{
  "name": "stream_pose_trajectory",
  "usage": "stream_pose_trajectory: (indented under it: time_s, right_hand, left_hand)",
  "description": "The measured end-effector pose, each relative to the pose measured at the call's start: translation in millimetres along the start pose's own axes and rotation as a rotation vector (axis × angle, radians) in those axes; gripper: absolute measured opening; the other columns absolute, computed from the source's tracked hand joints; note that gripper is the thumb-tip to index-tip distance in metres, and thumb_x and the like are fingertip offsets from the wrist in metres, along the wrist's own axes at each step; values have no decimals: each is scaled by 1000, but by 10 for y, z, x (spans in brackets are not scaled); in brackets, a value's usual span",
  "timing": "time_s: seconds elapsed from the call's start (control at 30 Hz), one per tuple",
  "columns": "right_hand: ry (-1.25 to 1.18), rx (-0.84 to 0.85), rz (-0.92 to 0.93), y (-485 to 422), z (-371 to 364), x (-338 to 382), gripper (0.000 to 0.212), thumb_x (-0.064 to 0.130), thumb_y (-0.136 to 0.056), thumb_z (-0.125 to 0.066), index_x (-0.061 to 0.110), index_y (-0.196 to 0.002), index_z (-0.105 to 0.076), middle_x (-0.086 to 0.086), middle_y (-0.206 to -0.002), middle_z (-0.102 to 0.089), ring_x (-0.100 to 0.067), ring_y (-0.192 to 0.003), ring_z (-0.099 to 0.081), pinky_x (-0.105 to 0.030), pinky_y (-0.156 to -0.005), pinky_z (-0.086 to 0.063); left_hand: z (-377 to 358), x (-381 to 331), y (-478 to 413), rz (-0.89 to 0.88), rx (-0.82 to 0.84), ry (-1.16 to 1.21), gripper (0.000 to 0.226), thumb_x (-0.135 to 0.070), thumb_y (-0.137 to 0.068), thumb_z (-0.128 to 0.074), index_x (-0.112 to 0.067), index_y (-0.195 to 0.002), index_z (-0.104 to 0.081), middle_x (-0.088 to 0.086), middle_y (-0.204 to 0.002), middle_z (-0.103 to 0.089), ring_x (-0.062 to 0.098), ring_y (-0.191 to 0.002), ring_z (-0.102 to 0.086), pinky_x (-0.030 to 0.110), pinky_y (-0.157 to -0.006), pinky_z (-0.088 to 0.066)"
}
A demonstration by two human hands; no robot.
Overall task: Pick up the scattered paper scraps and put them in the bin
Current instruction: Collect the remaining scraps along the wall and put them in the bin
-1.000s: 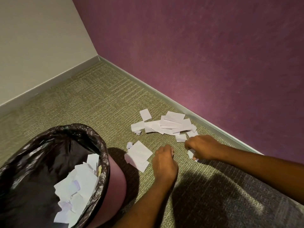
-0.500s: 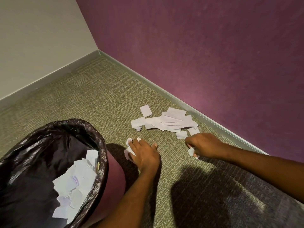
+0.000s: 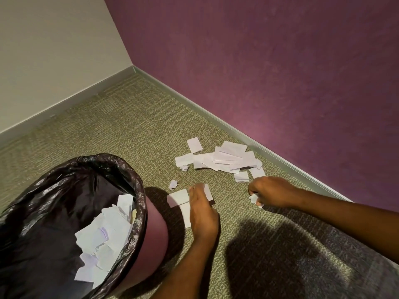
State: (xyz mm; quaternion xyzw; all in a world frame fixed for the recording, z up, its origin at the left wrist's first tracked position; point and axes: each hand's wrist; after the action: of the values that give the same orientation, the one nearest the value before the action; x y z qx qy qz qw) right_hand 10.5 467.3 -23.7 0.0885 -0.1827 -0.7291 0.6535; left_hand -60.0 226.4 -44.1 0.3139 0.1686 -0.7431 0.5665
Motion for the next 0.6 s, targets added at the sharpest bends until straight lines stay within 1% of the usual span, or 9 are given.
stream_pose_trajectory:
  time_s: [0.07,0.1,0.2,0.27,0.33,0.4,0.47,0.53,0.6]
  right_hand:
    - [-121,36,-40,-12,65,23,19,30,-85,-84,24,-89,-67,7,-88,-70,-15,-80,-68,-34,-66,-55]
    - [-230,50,-65,-19,117,41,21,31,-84,-87,23,-87,-68,7,-85,-71,-14,-77,-68,-33,-65,-52]
    - [-655,43,-117,-31,381,173,24,27,-86,-91,14,-92,-71,-1,-84,-75,-14,-69,-70,-33,-61,-51]
    - [-962,46,-128,-36,601,302,30,24,-90,-88,2,-96,-68,-8,-84,-73,-18,-68,-70,-32,-60,-54]
    - [-1164,40,-102,-31,838,428,33,29,-93,-85,2,-95,-66,-8,-81,-66,-19,-71,-63,-31,-62,-55]
    - [-1267,18,-57,-1,1089,559,28,32,-95,-81,6,-99,-69,-4,-80,-68,-20,-74,-61,-31,-65,-54]
    - [-1338,-15,-36,28,1305,657,32,32,-97,-80,2,-104,-70,-4,-86,-73,-21,-77,-65,-31,-66,-56]
    - [-1370,-73,-42,64,1509,773,40,34,-95,-81,0,-113,-70,-5,-94,-75,-20,-81,-66,-32,-67,-57]
    - [-1383,-149,-36,100,1710,902,41,35,-95,-81,1,-116,-71,0,-91,-75,-14,-77,-65,-30,-63,-56]
  left_hand:
    - [59,-135,95,-13,40,69,87,24,-82,-48,-27,-153,-42,9,-162,-46,28,-146,-50,21,-101,-45]
    - [92,-211,142,-27,44,115,87,24,-85,-47,-27,-156,-42,6,-163,-47,25,-144,-52,17,-103,-42]
    - [205,-459,263,-70,21,301,83,23,-90,-42,-21,-159,-44,4,-155,-55,19,-138,-55,23,-112,-47]
    - [302,-648,277,-38,20,466,76,22,-95,-42,-18,-159,-47,-2,-151,-59,11,-132,-58,5,-101,-45]
    - [422,-880,255,52,32,647,62,11,-105,-44,-25,-154,-53,-10,-143,-61,6,-126,-60,1,-89,-46]
    - [575,-1093,225,125,55,842,48,-5,-113,-43,-34,-147,-59,-18,-138,-65,-3,-125,-62,5,-93,-47]
    - [741,-1259,195,169,62,980,49,-10,-114,-41,-39,-145,-63,-22,-138,-66,-14,-124,-60,10,-101,-46]
    - [886,-1357,139,188,34,1124,50,-10,-113,-40,-38,-145,-64,-16,-144,-68,-6,-130,-61,20,-109,-48]
    - [1038,-1433,121,225,12,1308,44,-13,-112,-42,-30,-145,-65,-3,-142,-71,13,-133,-66,40,-117,-50]
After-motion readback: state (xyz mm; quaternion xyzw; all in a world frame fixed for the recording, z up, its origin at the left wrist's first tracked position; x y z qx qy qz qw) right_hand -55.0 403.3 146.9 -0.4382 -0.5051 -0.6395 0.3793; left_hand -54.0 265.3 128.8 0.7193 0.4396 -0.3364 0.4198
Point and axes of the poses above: each hand's wrist, its own y-axis away from the middle knuckle, its own z-axis out of the back of the hand, x = y × z
